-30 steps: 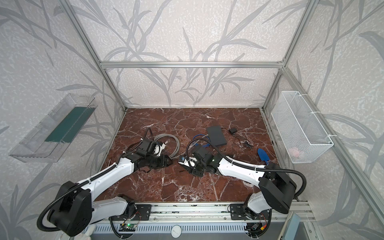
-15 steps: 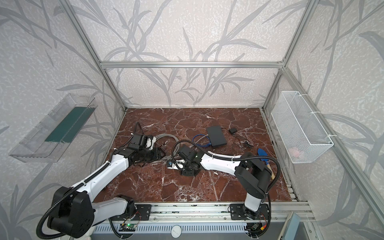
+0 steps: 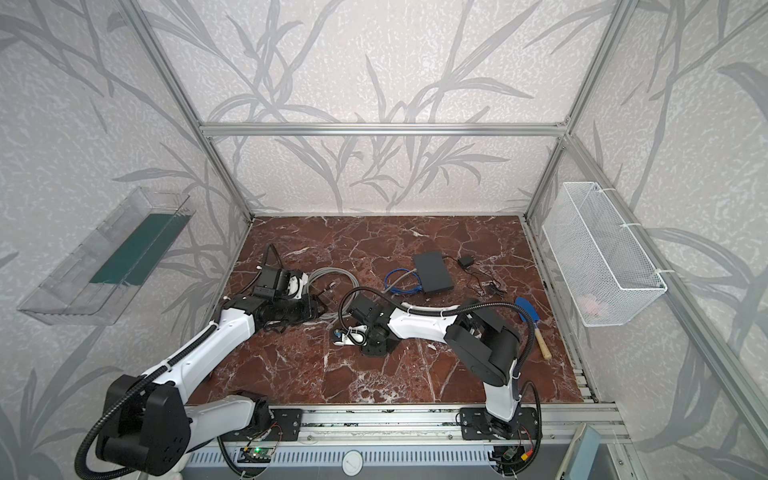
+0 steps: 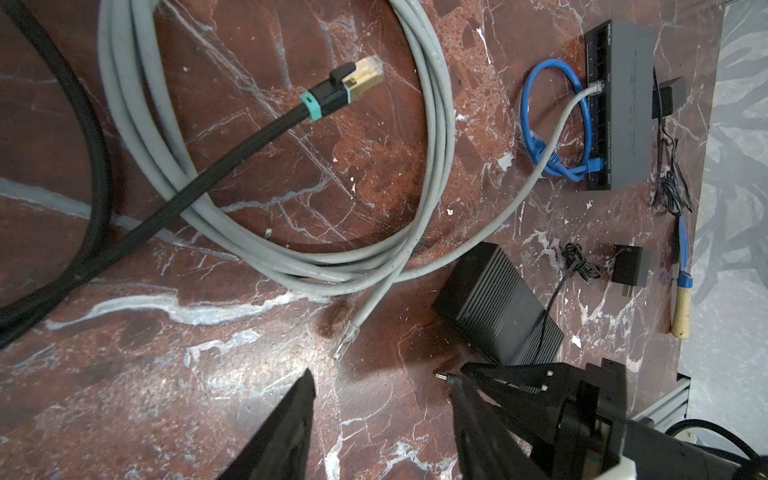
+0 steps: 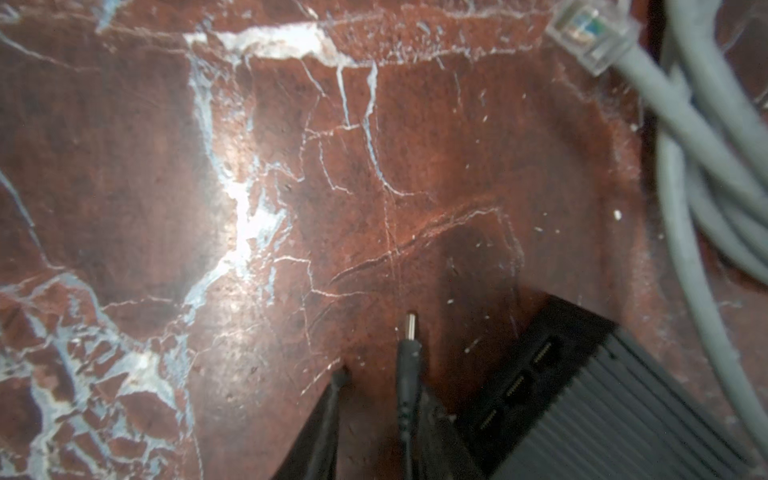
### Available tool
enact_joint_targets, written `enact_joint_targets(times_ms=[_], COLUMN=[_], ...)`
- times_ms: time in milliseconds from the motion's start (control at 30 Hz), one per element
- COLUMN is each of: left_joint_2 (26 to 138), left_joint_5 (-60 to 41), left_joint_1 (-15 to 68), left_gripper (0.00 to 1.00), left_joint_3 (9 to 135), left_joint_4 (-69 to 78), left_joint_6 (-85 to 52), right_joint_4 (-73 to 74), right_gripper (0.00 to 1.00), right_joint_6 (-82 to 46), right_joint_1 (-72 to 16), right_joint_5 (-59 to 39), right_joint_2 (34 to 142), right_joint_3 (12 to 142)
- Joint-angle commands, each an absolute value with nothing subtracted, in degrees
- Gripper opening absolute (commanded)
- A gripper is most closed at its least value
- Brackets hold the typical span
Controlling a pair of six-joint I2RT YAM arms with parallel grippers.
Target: Insert the plug into the switch port
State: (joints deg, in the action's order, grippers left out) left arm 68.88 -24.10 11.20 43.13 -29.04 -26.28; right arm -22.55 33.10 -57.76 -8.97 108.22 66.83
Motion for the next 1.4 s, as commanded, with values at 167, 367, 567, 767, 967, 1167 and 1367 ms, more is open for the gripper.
enact_joint_targets(times_ms=[167,367,567,767,967,1167,1367], left_joint_2=[70.7,73.7,74.1,75.2,77.6,80.6,81.8], left_joint_5=[-30.7,-44.2,-53.8,-58.1,-58.4,-57.0,-57.8], left_joint_1=[10.9,11.1,11.2,11.8,13.4,16.7,16.7], left_gripper=[0.53,0.43,0.42,0.43,0.43,0.43,0.32], left_joint_3=[45.2,42.1,39.1,35.6,34.3,35.9,36.9], left_joint_4=[-30.4,-25.3,-16.4,-3.7,4.5,6.4,6.9], left_joint_6=[-23.1,-27.0,-34.0,-43.0,-48.2,-48.8,-48.8], right_joint_4=[-22.3,-17.8,-11.8,-6.0,-2.5,0.1,1.1], right_gripper=[0.13,0.08,0.09,0.08,0.11,0.11,0.11], right_joint_6=[31.4,27.2,21.7,16.7,14.4,12.3,11.4], right_joint_1=[-58.0,-56.1,-51.9,-48.6,-47.8,-47.8,-47.7], right_joint_5=[-9.4,-11.6,-16.5,-20.0,-22.1,-22.8,-22.6], right_joint_2=[105.9,100.6,95.8,94.3,93.6,93.0,92.9], right_joint_3=[67.0,64.4,60.5,58.3,57.3,56.1,55.5])
